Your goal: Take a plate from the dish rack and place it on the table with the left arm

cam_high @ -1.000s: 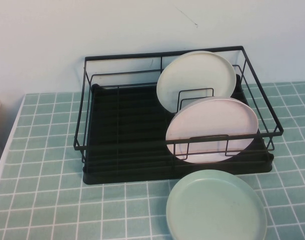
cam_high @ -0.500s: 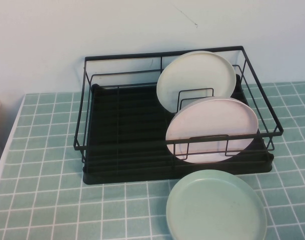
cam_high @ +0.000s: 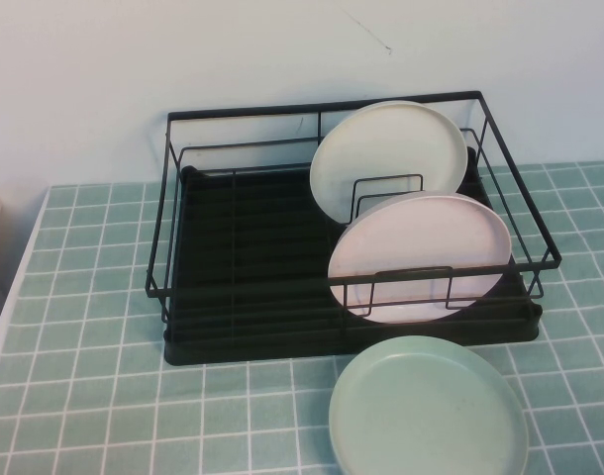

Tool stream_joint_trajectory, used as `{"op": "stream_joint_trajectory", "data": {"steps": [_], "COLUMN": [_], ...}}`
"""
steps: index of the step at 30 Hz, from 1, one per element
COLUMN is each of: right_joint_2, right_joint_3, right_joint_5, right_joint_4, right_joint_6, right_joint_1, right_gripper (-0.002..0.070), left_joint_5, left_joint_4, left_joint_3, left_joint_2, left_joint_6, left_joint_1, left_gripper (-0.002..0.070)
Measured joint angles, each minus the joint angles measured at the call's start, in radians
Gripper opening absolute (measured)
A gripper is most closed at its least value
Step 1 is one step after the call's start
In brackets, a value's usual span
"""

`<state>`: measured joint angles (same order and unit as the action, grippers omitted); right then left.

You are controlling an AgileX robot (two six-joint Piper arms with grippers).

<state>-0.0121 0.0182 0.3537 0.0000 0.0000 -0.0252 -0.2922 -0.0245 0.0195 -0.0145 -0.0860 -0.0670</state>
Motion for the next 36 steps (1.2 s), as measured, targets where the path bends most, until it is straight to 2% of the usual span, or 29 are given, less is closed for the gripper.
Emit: {"op": "stream_joint_trajectory", "data": {"steps": [3,10,16,25,36], "right_joint_2": [0.0,0.0,0.0,0.0,0.0], "right_joint_3": [0.0,0.0,0.0,0.0,0.0], "right_joint_5": [-0.002,-0.002,-0.002,-0.002,-0.002], "right_joint_4": [0.0,0.0,0.0,0.0,0.0], "right_joint_6": [0.0,0.0,0.0,0.0,0.0], "right_joint_1": [0.0,0.0,0.0,0.0,0.0], "right_gripper": [-0.0001,-0.0001,-0.0001,-0.0001,-0.0001], "left_joint_5": [0.102,0.561,0.854,1.036,1.075], "left_joint_4": [0.0,-0.006,-0.011,-0.016,-0.019], "left_joint_3": [0.003,0.003,0.003,0.003,0.003], "left_joint_2": [0.0,0.0,0.0,0.0,0.0], "left_joint_6": [0.0,0.0,0.001,-0.014,-0.029], "left_joint_1": [0.0,0.0,0.0,0.0,0.0], "left_gripper": [-0.0003,-0.0003,-0.0003,-0.0003,-0.0003]}}
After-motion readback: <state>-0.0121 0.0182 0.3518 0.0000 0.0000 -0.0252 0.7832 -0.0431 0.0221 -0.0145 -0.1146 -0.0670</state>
